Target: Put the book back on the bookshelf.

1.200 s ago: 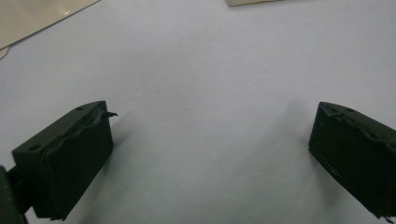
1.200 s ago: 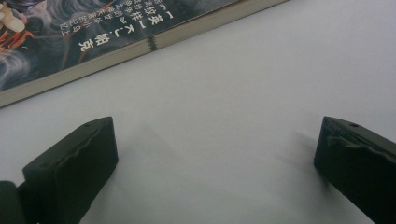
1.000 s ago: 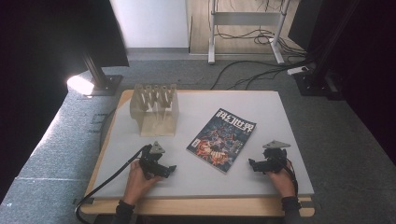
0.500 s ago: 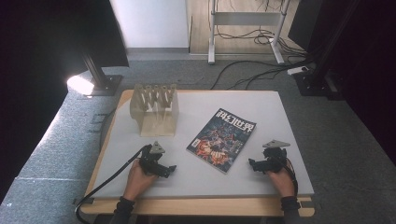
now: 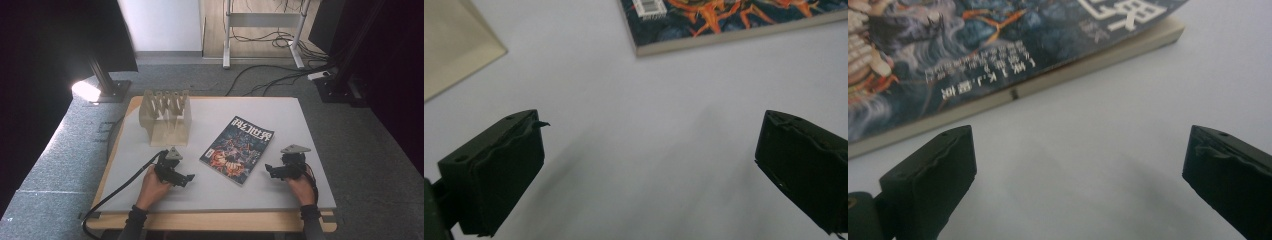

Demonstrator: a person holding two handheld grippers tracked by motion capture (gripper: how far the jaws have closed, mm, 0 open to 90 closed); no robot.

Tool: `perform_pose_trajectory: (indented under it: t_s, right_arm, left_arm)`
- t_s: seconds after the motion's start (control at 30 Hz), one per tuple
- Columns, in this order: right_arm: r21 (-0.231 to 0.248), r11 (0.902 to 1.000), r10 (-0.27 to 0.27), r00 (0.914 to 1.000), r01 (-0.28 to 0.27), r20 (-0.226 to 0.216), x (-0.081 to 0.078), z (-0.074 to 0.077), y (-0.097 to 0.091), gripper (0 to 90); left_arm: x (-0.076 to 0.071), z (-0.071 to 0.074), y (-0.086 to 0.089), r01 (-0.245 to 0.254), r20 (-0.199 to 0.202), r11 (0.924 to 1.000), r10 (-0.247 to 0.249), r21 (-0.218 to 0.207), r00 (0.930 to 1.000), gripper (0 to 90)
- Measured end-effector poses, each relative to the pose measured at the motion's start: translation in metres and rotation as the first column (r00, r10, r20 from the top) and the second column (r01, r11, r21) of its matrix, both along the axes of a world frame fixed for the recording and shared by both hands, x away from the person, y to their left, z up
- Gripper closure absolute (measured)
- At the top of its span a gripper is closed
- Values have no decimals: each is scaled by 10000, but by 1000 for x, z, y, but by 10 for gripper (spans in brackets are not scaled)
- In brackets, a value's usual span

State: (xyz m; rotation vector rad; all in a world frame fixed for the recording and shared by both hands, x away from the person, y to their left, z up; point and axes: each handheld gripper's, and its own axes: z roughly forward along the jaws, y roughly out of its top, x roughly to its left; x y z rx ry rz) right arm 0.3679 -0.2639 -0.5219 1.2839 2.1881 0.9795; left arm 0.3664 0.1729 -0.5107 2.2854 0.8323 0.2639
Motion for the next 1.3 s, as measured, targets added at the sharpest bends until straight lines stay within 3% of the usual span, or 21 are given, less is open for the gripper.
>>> perform_pose_trajectory:
  t_s: [0.23, 0.47, 0.8, 0.97, 1.1, 1.3]
  right_arm:
    - [108, 9996, 262, 9996, -263, 82, 13, 9, -1, 0]
    - [122, 9990, 439, 9990, -440, 43, 32, 11, -2, 0]
    - [1, 9983, 585, 9983, -585, 48, 56, 13, -1, 0]
    - [-152, 9981, 602, 9981, -601, 92, 72, 14, 1, 0]
    - [-122, 9973, 731, 9973, -730, 60, 85, 13, 3, 0]
    - [-277, 9948, 984, 9951, -984, -48, 110, 10, 14, 0]
  left_arm:
    - [14, 8, -22, 387, 122, 9990, -390, 223, 9992, 0]
    - [34, 15, -43, 827, -21, 9966, -827, 25, 9966, 0]
    - [53, 17, -64, 888, 112, 9956, -892, 312, 9960, 0]
    - [58, 14, -74, 951, 224, 9948, -959, 375, 9951, 0]
    - [63, 9, -77, 905, 237, 9959, -905, 18, 9956, 0]
    - [67, 0, -78, 895, 227, 9958, -899, 187, 9957, 0]
